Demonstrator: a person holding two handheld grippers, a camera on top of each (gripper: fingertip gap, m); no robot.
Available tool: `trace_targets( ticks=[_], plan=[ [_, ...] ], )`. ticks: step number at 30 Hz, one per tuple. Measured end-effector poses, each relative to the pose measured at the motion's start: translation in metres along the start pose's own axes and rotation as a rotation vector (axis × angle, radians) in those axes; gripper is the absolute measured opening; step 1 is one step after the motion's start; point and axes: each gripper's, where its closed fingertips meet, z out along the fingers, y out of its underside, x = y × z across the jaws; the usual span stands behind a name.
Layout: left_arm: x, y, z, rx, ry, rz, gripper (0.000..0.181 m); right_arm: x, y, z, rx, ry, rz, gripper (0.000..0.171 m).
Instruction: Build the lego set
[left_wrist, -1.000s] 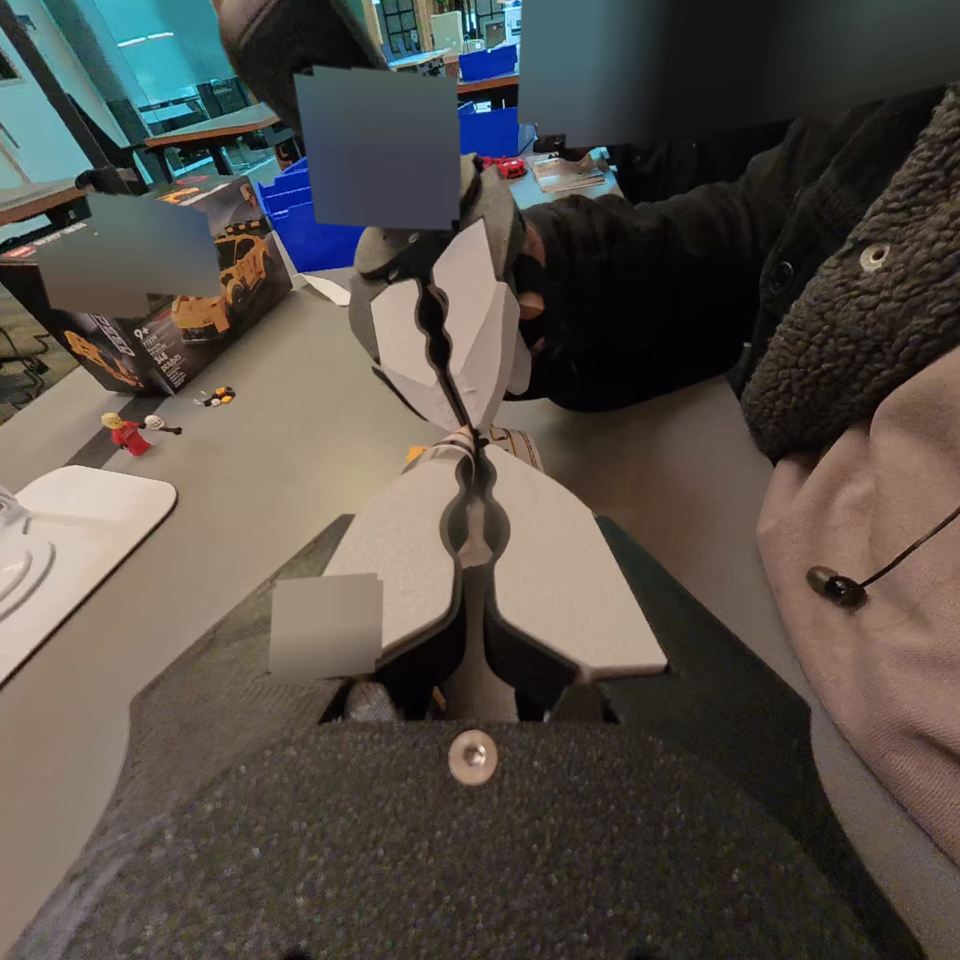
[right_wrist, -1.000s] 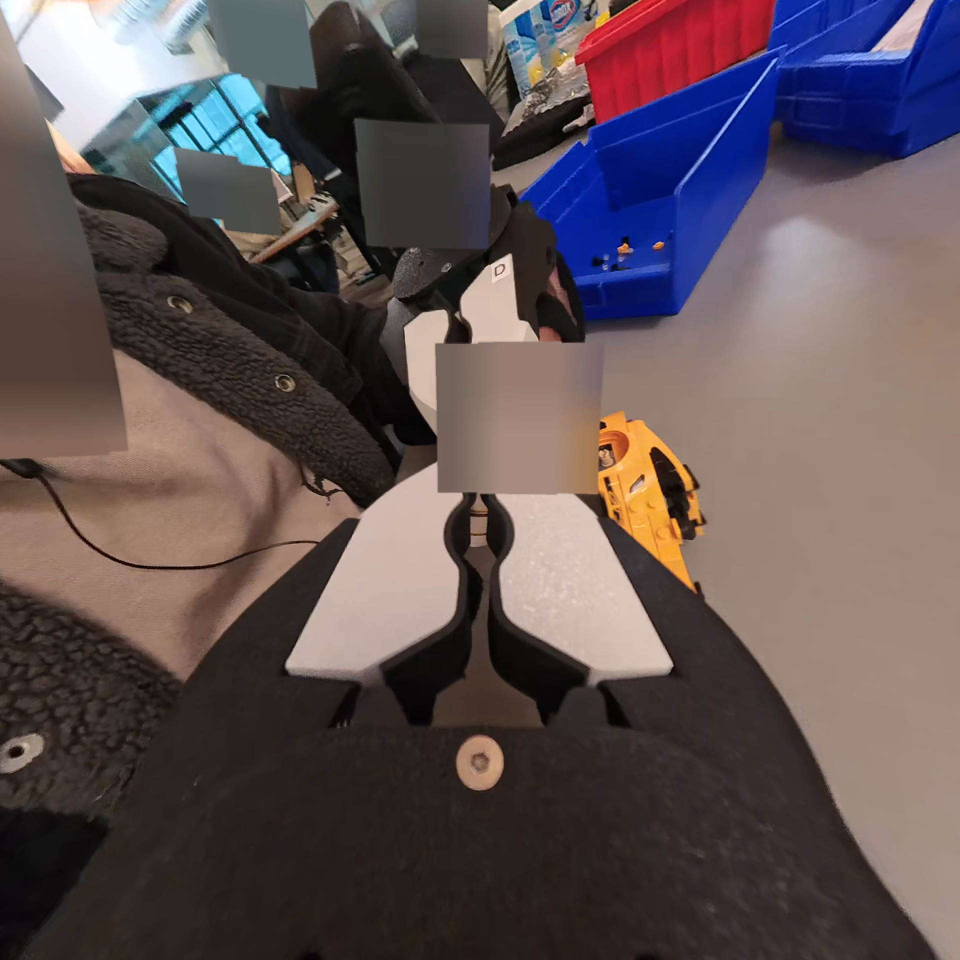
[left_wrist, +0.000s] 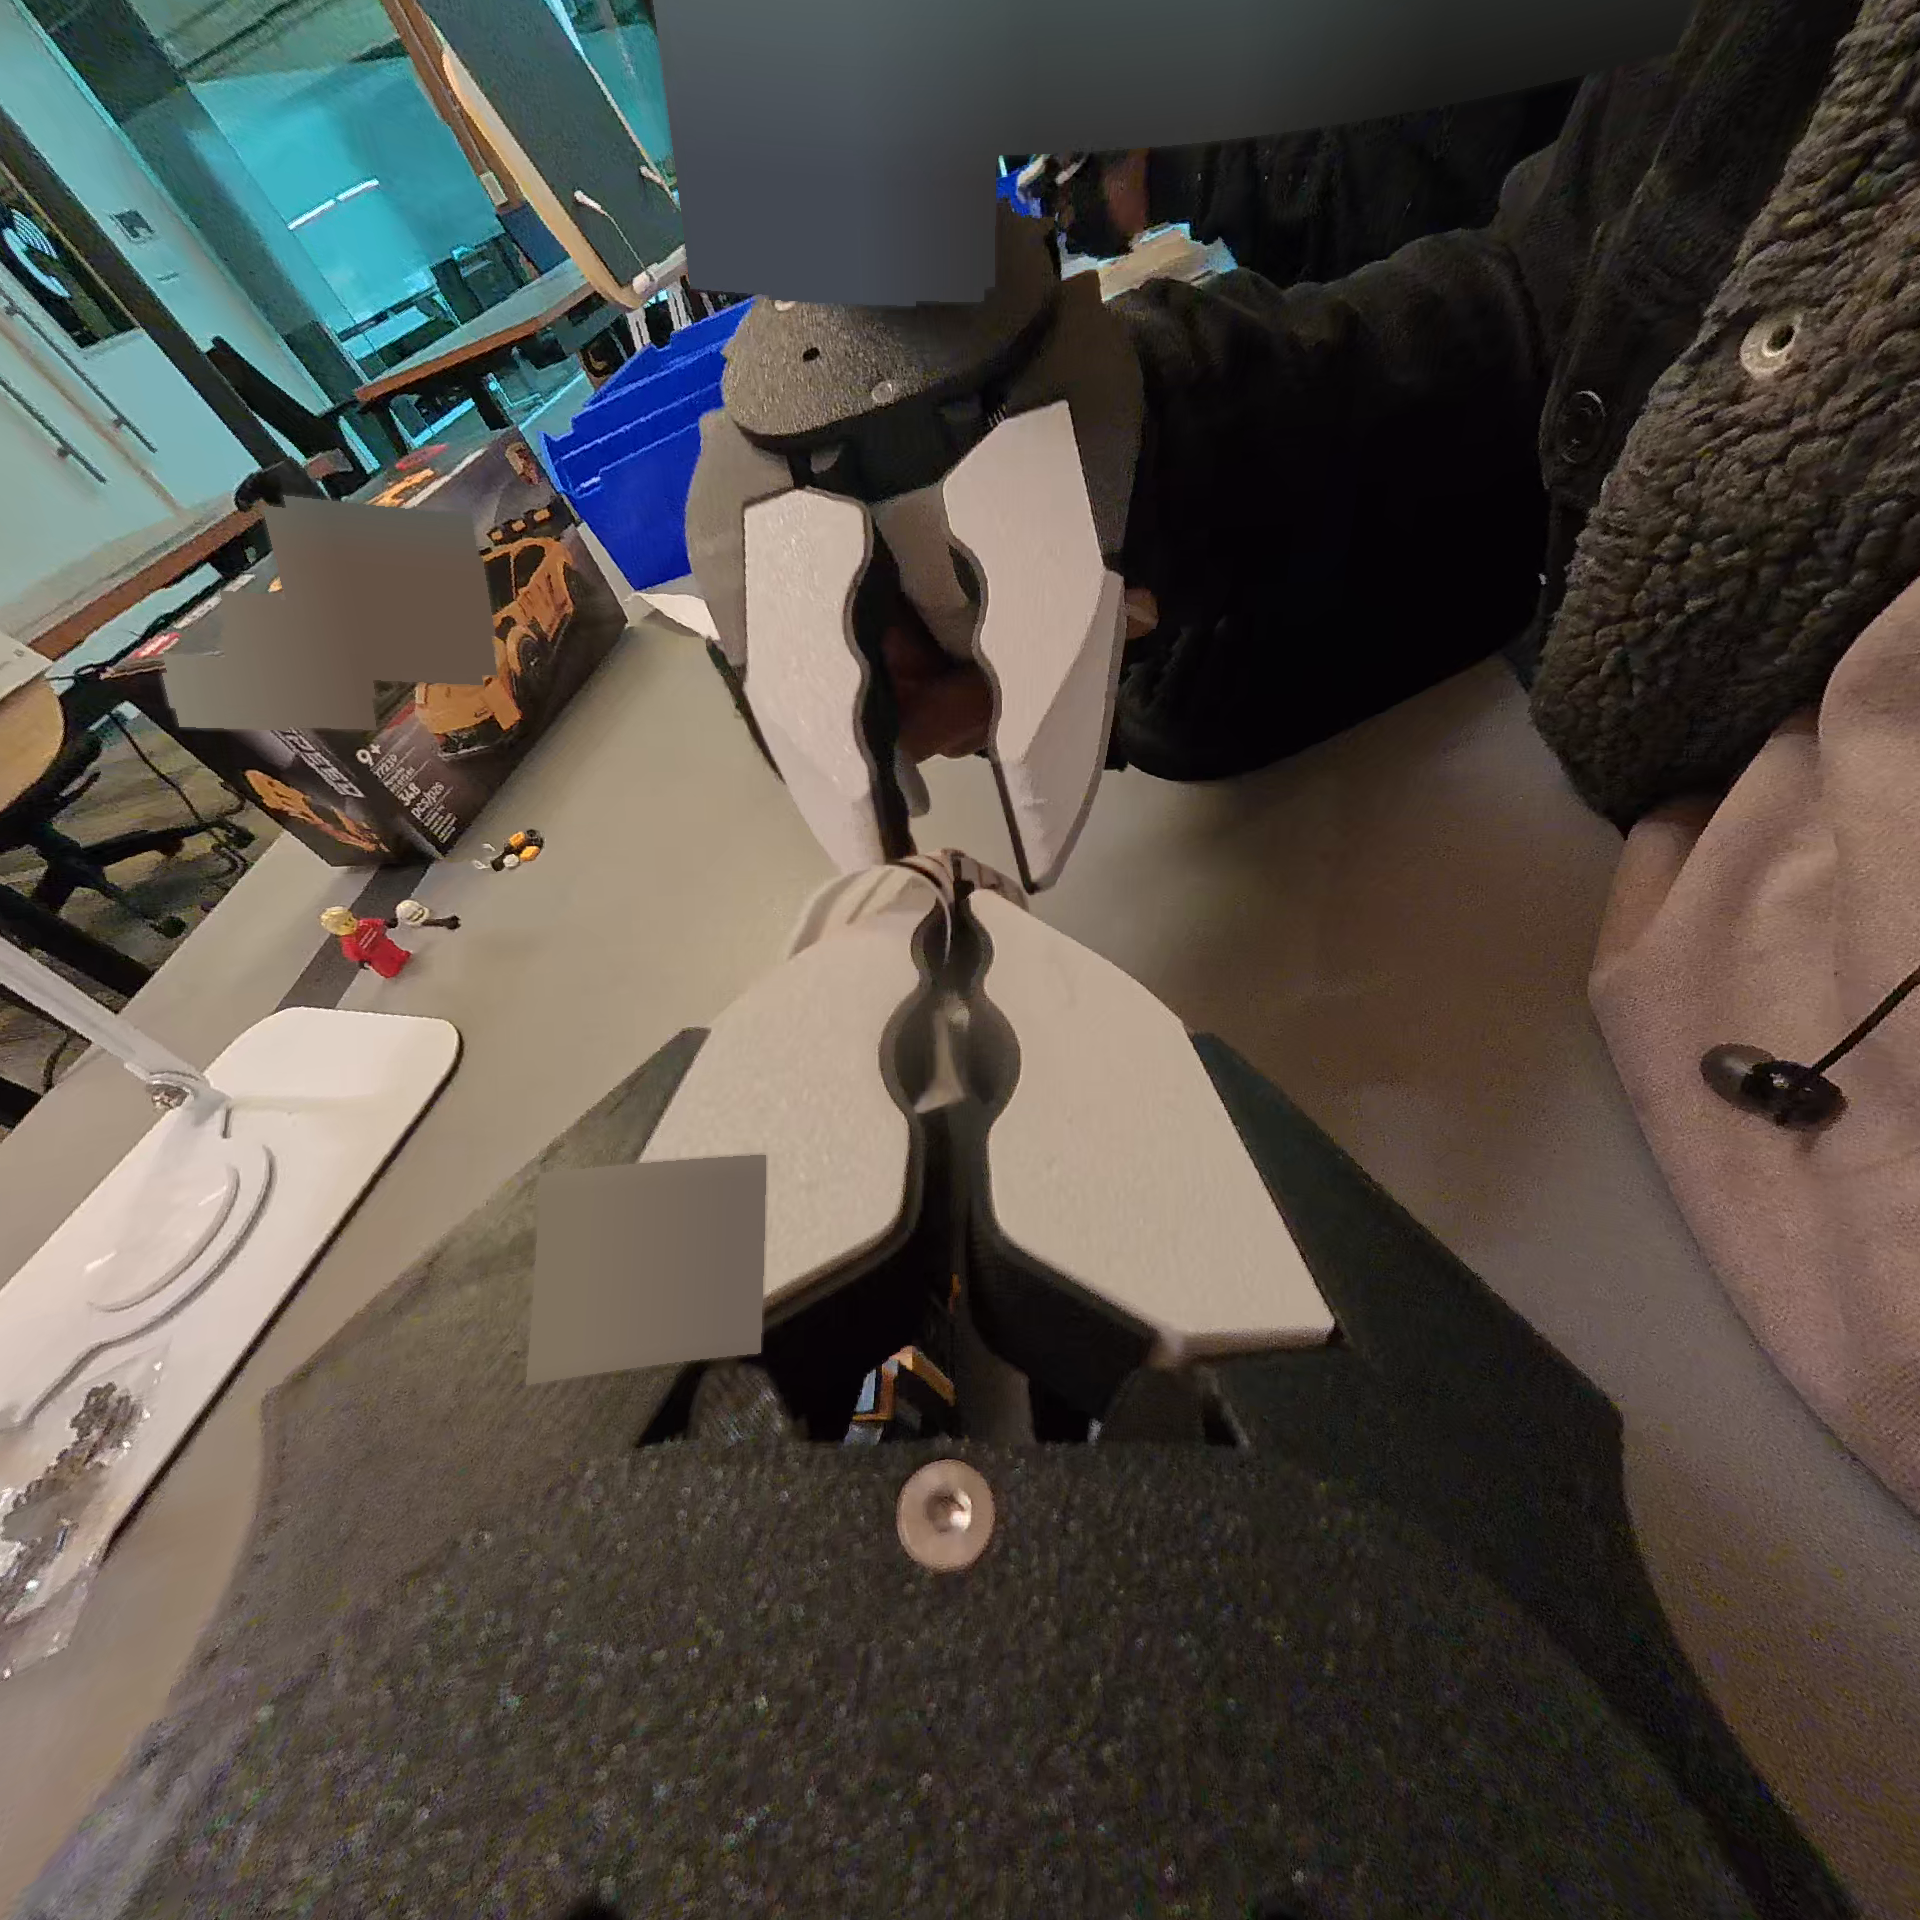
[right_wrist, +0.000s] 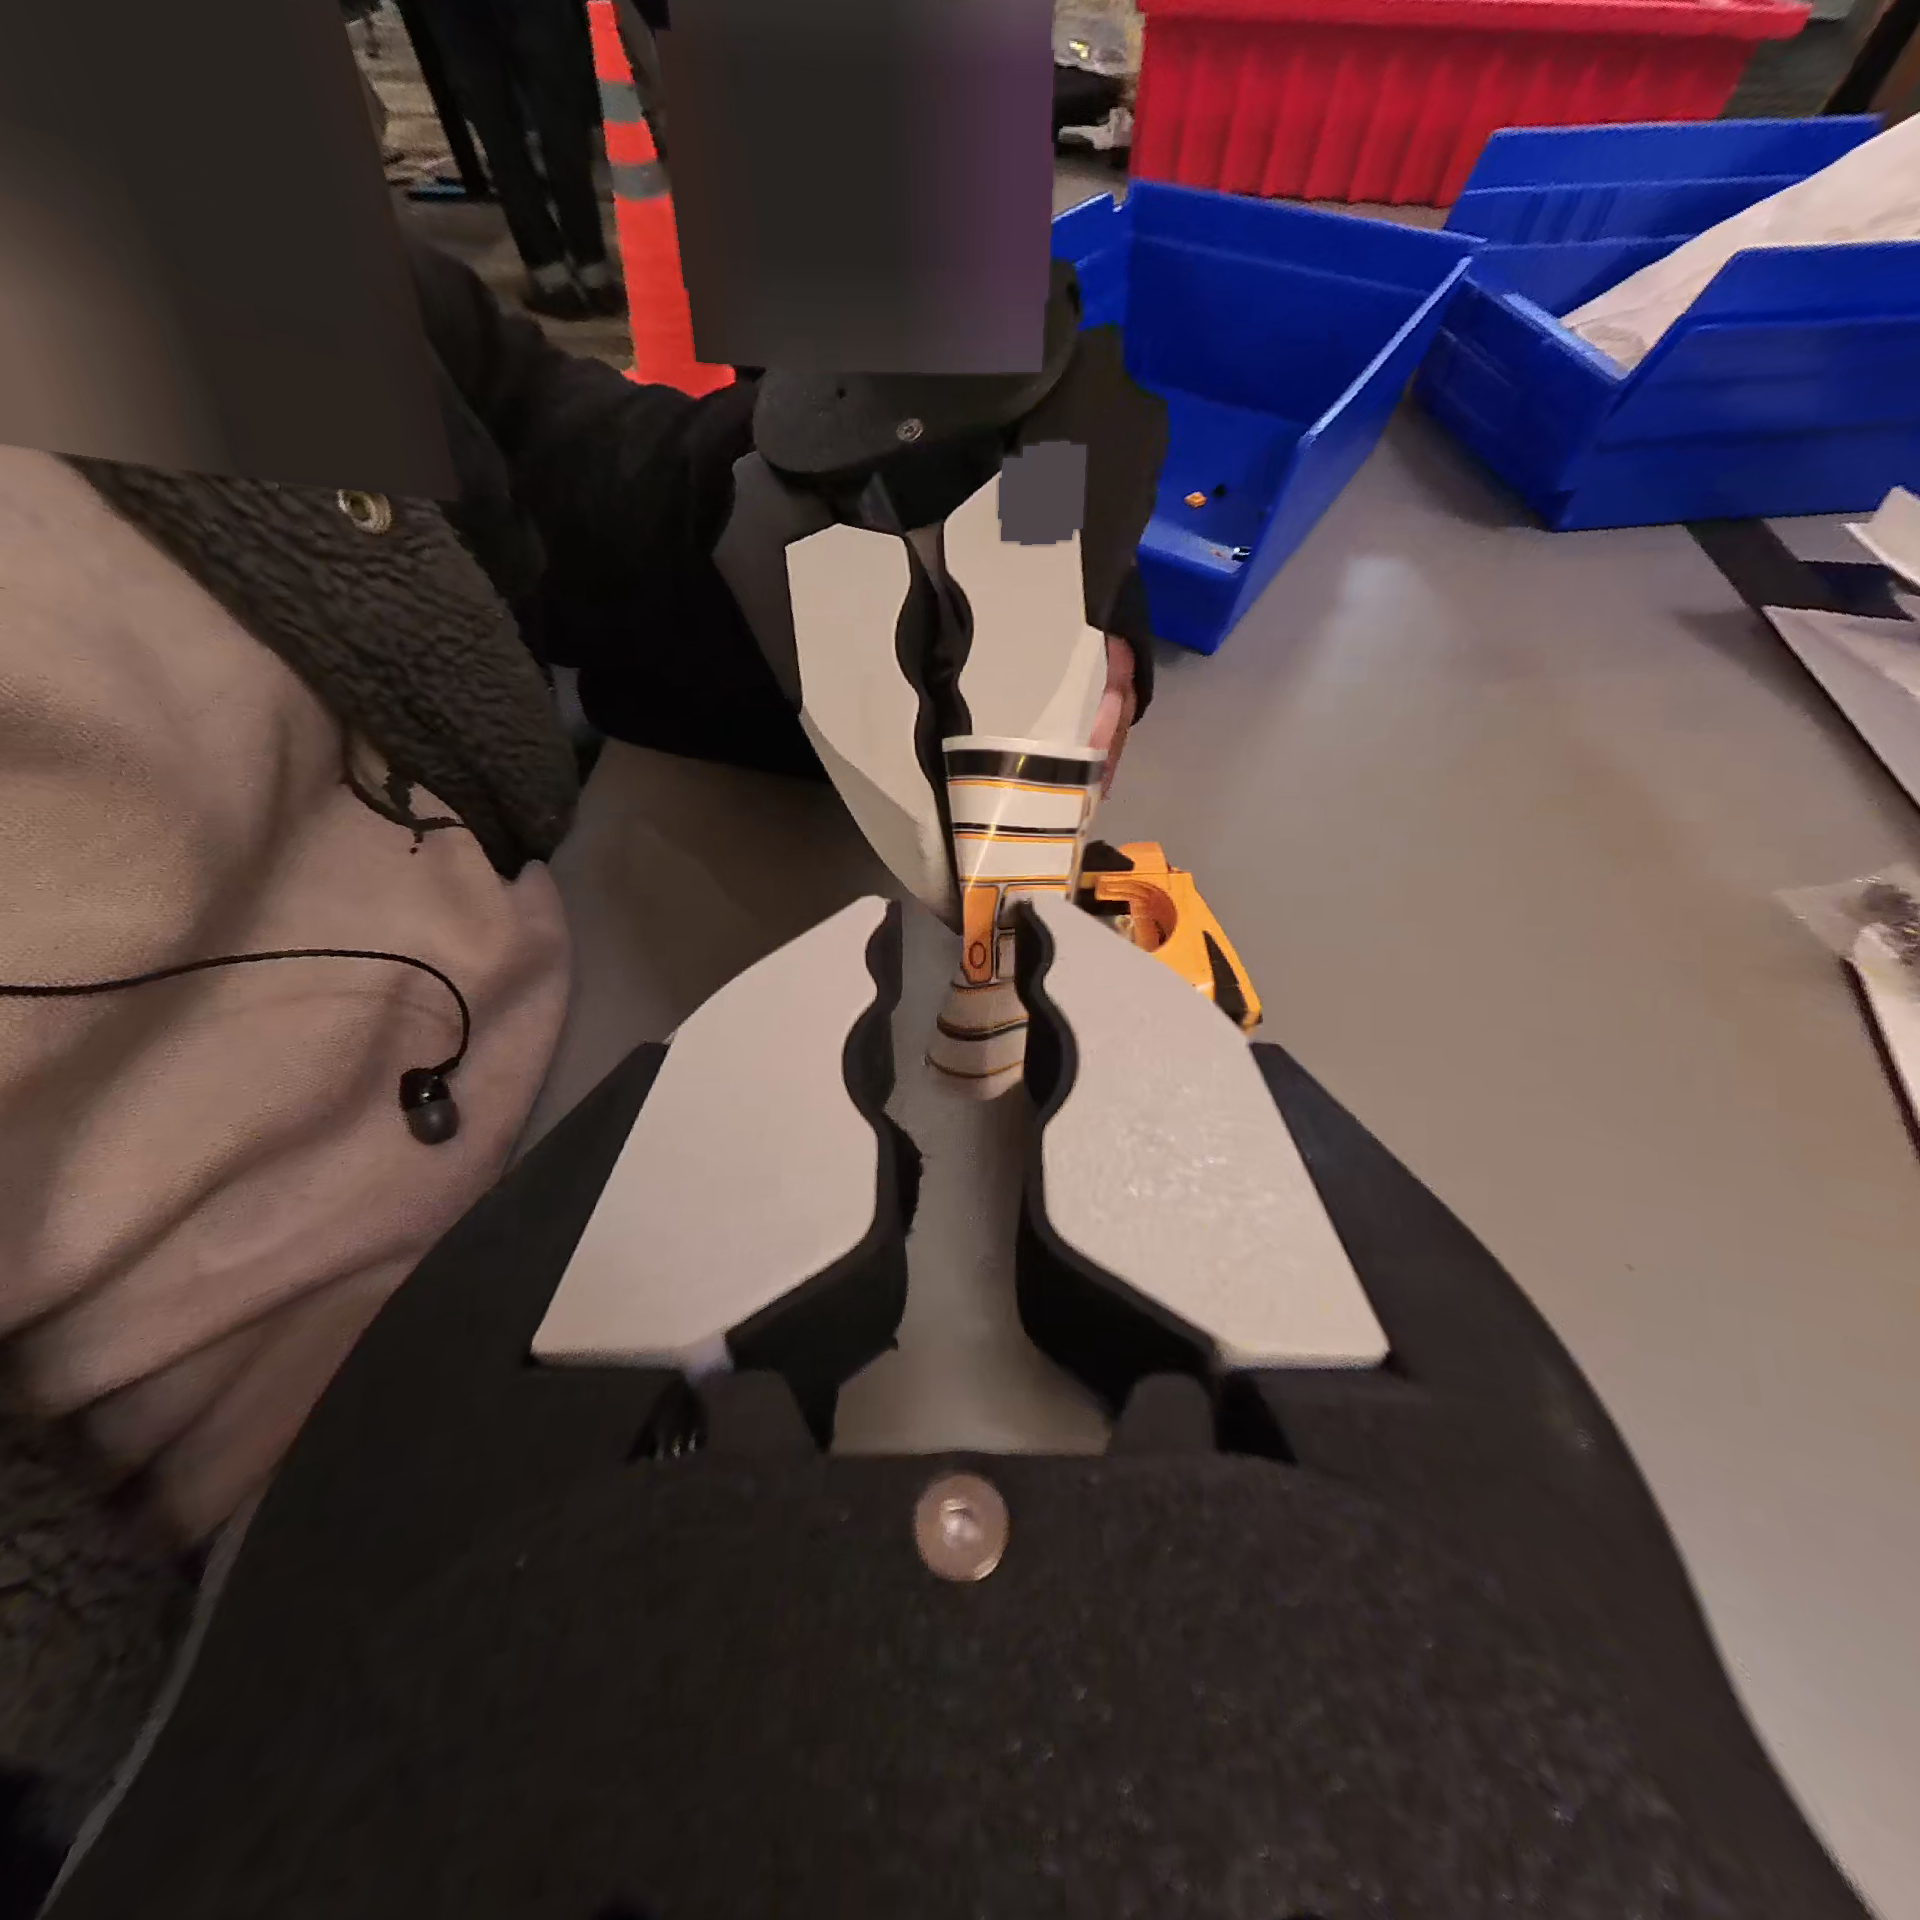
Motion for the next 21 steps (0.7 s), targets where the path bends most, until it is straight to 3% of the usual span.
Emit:
trace_targets(
  ticks=[13,21],
  plan=[
    [-0.0018,0.0092,0.0032,-0.09,-0.025,0.012,0.0,0.0052,0.0052,-0.0008,-0.005,0.017,0.002,0.001],
    [0.0004,0.0077,0.0035,-0.088,-0.036,0.071,0.0,0.001,0.0042,-0.0036,0.034,-0.048,0.05,0.0]
  ],
)
